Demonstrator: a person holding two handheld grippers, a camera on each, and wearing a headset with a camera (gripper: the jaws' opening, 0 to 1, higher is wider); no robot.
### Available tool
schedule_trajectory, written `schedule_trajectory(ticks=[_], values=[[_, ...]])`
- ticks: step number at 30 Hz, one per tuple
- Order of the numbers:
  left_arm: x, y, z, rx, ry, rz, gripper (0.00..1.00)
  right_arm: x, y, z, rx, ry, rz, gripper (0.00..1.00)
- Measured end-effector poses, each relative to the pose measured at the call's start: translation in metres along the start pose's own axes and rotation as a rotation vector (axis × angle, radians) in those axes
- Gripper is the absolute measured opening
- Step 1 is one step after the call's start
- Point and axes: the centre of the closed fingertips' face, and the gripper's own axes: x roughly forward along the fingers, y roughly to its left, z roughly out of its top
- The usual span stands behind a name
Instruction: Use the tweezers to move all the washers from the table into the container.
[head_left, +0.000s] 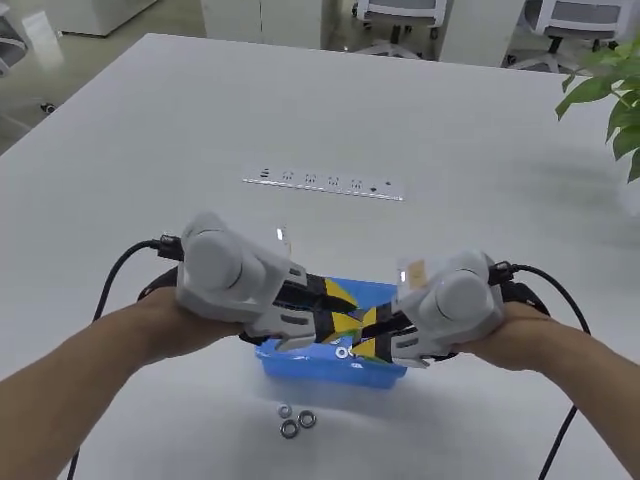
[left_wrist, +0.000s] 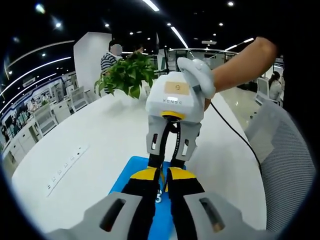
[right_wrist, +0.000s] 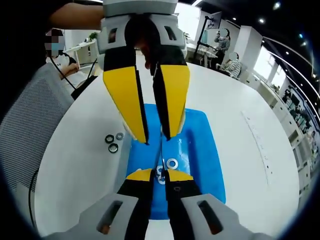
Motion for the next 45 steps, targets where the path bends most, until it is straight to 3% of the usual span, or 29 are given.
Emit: schedule_trajectory(ticks=[4,17,29,45], values=[[0.001,0.001,0.002,0.01,-0.001,0.003,0.06,-0.001,0.0,-0.001,-0.002,0.002,0.001,0.1],[0.004,-0.003,0.003,0.009,0.006,-0.018,0.1,-0.001,0.0,-0.001,-0.005,0.01,0.004,0.1],[0.005,-0.002,0.004,0.037,0.011,-0.024,0.05,-0.001,0.002,-0.001,-0.002,0.014,0.005,0.12],[0.0,-0.001,0.019,0.043,-0.014,-0.015,0.05,-0.013,-0.003,0.001,0.012,0.01,-0.033,0.23]])
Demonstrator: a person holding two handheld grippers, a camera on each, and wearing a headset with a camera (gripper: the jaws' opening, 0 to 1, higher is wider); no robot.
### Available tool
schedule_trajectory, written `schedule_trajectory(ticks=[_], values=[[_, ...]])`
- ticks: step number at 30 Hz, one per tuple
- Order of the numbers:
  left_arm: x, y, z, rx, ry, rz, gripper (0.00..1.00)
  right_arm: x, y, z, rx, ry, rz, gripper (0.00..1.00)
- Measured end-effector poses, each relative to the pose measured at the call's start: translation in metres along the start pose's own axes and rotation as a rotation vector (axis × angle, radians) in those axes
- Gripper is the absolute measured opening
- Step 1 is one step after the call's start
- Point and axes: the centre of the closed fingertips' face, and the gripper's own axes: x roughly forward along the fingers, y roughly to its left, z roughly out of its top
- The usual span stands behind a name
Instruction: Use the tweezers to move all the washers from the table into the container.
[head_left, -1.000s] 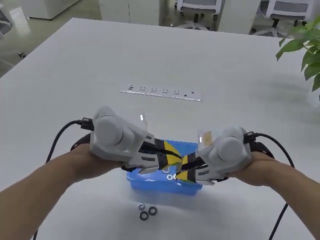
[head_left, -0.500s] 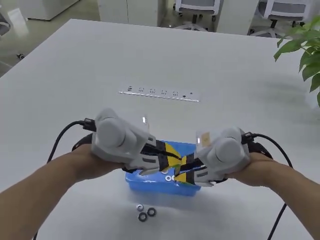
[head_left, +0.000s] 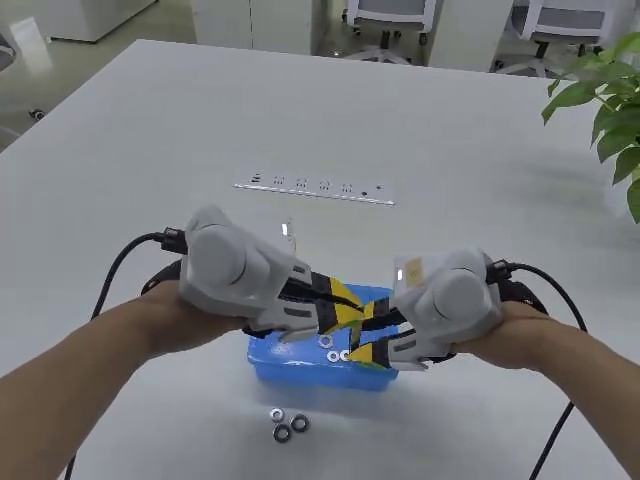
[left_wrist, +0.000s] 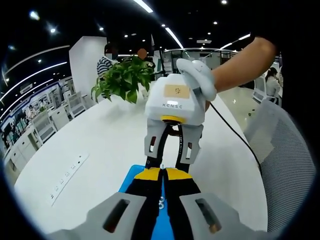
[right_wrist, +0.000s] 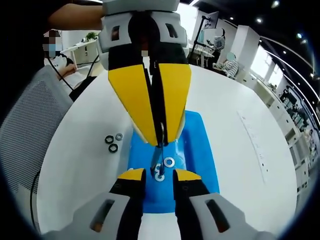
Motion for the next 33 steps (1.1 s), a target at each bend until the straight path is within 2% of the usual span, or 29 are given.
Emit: schedule_trajectory(ticks=[14,33], values=[[-0.011,0.003,0.005,-0.015,0.0,0.017,0.05,-0.015,-0.001,0.004,0.047,-0.015,-0.045,0.32],[-0.032,-0.003,0.014,-0.029,0.008,0.026,0.05,-0.042,0.008,-0.007,0.165,-0.028,-0.114,0.52]])
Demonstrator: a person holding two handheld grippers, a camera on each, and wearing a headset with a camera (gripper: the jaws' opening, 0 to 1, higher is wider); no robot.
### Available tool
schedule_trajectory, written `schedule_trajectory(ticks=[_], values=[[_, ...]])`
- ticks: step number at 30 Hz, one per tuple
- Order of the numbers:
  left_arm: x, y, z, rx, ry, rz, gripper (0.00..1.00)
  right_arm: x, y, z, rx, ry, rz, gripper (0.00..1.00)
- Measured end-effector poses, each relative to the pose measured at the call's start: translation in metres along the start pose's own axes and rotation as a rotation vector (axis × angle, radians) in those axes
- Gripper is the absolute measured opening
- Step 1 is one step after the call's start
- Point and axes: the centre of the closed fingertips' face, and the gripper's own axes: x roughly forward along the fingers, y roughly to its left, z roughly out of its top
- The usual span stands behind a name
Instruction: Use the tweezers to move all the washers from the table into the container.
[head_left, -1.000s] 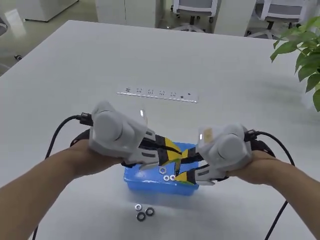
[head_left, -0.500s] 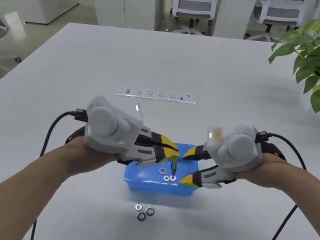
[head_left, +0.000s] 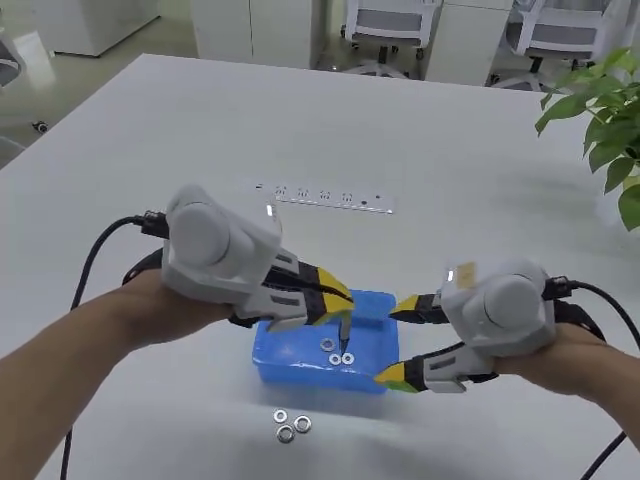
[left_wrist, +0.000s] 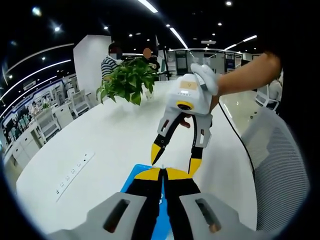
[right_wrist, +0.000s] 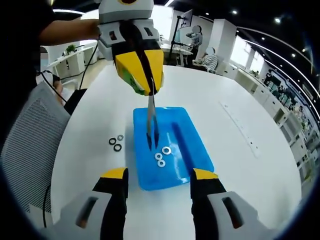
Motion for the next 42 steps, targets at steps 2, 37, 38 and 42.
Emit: schedule_trajectory(ticks=[2,37,38,42], values=[[-0.002,-0.001,0.001,-0.002,-0.001,0.001,0.05,-0.003,0.001,-0.001,0.015,-0.003,-0.006,0.55],[-0.038,-0.035,-0.002,-0.042,0.012,0.008,0.04,-0.023,0.03,0.003,0.129,-0.086,-0.058,0.83],[-0.039,-0.035,-0.003,-0.043,0.013,0.008,0.04,-0.023,0.031,0.002,0.132,-0.086,-0.059,0.84],[-0.04,-0.037,-0.008,-0.048,0.013,0.011,0.04,-0.026,0.033,0.002,0.153,-0.107,-0.074,0.89]])
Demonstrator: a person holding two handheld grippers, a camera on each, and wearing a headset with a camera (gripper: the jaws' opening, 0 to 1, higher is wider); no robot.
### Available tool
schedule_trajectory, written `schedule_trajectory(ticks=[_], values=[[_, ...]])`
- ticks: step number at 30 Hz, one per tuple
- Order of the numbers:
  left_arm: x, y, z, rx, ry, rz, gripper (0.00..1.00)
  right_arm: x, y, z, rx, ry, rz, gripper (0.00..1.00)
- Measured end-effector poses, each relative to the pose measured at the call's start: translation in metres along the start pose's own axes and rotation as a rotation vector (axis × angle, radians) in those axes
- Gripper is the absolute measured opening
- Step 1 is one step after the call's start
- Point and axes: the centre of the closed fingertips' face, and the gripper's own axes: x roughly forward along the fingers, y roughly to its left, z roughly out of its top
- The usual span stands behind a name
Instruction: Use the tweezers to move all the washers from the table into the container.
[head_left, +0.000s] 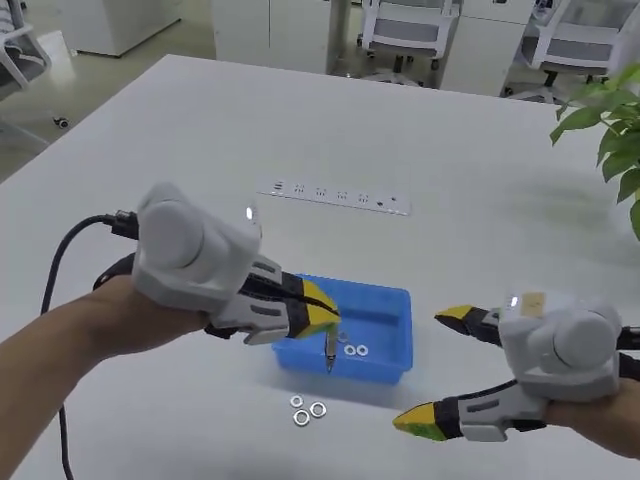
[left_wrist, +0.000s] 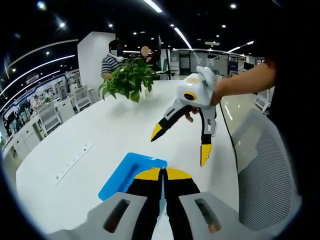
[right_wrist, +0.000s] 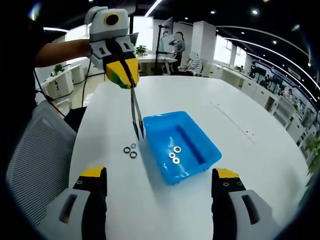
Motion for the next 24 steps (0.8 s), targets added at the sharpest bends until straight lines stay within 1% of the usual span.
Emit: schedule_trajectory(ticks=[9,17,22,24], values=[[0.004,-0.005,-0.015,-0.006,0.008,-0.007,0.04,-0.004,0.005,-0.006,0.035,-0.023,-0.017,0.96],[0.008,-0.01,-0.026,-0.025,0.008,-0.01,0.04,-0.005,0.009,-0.011,0.065,-0.042,-0.023,0.99],[0.01,-0.011,-0.032,-0.032,0.009,-0.01,0.04,-0.005,0.012,-0.011,0.073,-0.056,-0.023,1.0],[0.011,-0.01,-0.034,-0.039,0.007,-0.008,0.04,-0.004,0.013,-0.013,0.072,-0.05,-0.019,1.0]])
